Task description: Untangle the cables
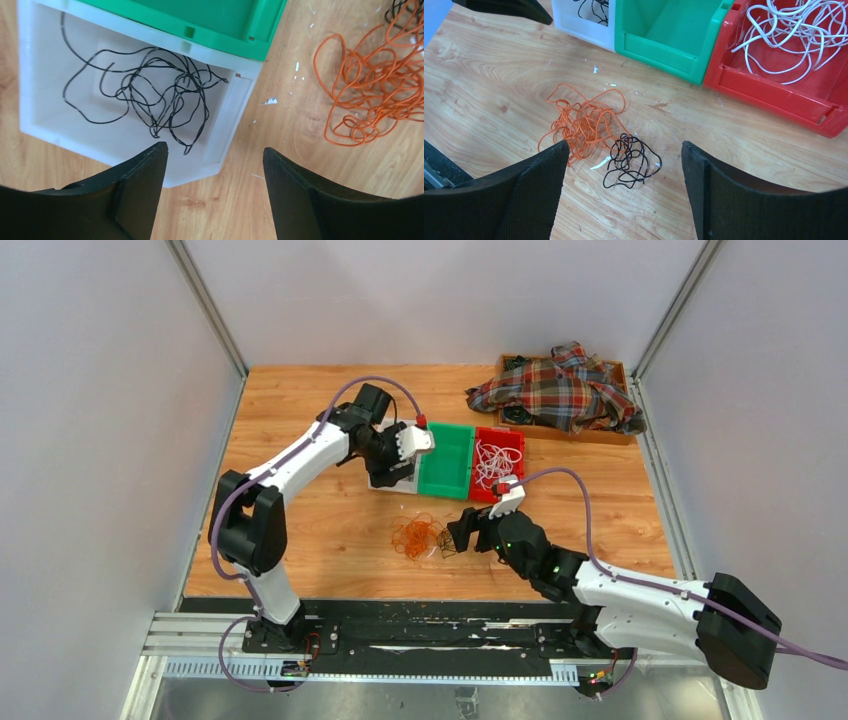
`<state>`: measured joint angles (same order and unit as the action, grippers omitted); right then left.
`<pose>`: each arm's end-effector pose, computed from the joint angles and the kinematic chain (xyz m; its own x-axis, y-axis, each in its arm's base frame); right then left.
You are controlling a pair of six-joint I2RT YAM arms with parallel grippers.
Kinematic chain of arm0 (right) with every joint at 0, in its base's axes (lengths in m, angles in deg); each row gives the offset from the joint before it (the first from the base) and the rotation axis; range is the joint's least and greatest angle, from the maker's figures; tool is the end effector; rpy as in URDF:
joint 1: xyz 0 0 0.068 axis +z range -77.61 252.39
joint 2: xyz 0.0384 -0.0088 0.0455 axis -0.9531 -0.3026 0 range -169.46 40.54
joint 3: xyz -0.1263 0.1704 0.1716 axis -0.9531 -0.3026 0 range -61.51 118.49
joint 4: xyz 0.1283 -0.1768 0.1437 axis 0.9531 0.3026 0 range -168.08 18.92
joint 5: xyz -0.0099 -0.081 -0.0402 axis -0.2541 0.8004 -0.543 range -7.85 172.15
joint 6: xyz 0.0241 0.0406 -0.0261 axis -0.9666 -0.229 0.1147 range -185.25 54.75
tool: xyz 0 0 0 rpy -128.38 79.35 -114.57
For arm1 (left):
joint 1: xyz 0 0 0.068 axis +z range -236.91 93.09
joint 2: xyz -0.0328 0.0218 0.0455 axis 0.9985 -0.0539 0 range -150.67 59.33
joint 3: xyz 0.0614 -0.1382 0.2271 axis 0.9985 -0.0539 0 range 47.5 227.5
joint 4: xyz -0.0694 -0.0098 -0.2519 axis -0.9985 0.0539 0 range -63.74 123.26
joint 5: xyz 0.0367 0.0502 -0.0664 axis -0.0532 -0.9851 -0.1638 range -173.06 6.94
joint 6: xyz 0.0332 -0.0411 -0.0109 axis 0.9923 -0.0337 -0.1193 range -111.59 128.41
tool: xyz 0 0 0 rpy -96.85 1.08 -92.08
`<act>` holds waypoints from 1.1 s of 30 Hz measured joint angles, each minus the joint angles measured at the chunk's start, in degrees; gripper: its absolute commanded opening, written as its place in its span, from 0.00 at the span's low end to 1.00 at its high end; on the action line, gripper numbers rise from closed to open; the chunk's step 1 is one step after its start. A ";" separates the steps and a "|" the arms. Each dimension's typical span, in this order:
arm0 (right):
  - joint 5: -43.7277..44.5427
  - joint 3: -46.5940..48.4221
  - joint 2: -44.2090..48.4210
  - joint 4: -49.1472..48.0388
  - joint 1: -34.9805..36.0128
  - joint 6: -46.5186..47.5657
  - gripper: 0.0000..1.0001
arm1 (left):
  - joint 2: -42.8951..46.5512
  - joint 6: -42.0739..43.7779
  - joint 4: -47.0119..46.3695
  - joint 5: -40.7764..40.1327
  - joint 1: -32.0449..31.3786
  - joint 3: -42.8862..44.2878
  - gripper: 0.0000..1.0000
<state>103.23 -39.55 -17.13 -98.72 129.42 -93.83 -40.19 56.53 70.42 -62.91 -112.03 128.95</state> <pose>0.1285 0.1745 0.2143 -0.4083 0.1907 -0.8927 -0.4538 0.8061 0.3798 0.3256 -0.1662 0.2598 -0.1299 0.8330 -0.5378 0.9595 0.2423 0.1435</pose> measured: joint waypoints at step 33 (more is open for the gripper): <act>-4.59 0.50 -2.47 -0.04 -4.04 -0.79 0.68 | -10.19 0.07 -23.26 -11.34 -1.27 -4.52 0.55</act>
<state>98.64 -39.05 -19.60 -98.76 125.38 -94.62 -50.38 56.59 47.16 -74.26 -113.30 124.43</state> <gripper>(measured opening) 0.650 0.325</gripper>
